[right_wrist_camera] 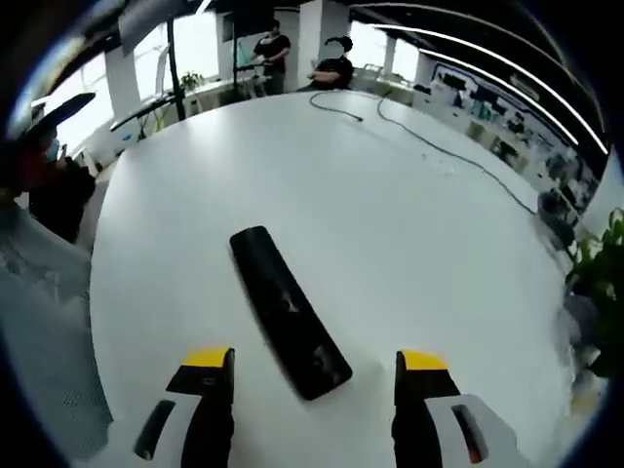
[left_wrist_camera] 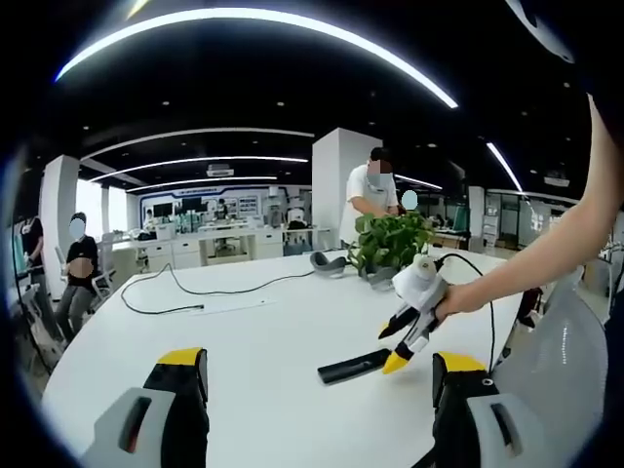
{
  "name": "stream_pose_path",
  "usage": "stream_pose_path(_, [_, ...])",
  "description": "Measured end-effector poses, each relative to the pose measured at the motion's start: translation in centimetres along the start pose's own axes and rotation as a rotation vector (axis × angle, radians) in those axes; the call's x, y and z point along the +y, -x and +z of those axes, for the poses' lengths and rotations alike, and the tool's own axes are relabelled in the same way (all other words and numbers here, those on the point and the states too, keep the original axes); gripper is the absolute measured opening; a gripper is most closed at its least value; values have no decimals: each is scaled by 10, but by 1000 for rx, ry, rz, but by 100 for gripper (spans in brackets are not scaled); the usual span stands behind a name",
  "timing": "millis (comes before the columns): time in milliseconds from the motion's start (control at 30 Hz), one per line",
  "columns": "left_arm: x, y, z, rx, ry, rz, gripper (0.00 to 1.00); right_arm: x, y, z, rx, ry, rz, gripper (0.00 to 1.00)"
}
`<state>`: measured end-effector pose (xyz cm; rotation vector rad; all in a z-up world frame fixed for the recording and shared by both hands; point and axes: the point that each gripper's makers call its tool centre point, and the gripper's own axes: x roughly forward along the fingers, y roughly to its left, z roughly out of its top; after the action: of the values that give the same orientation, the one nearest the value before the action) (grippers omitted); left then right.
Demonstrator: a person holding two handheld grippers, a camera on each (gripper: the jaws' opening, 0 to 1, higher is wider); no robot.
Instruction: Press the specified remote control buttons in sequence, fully releasing each button before pressing the next.
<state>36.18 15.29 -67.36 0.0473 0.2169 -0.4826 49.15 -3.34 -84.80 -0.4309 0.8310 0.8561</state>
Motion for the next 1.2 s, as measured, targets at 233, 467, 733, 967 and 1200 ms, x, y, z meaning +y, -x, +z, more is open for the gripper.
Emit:
stream_pose_path(233, [-1, -1, 0, 3, -6, -7, 100, -5, 21, 14, -78, -54, -56, 75])
stream_pose_path(467, [0, -1, -1, 6, -11, -3, 100, -7, 47, 32, -186, -114, -115, 83])
stream_pose_path(733, [0, -1, -2, 15, -14, -5, 100, 3, 78, 48, -279, -128, -145, 86])
stream_pose_path(967, [-3, -2, -4, 29, -29, -15, 100, 9, 105, 61, -342, -125, -177, 88])
stream_pose_path(1200, [-3, -1, -4, 27, -34, -12, 100, 14, 134, 67, -388, -124, -210, 89])
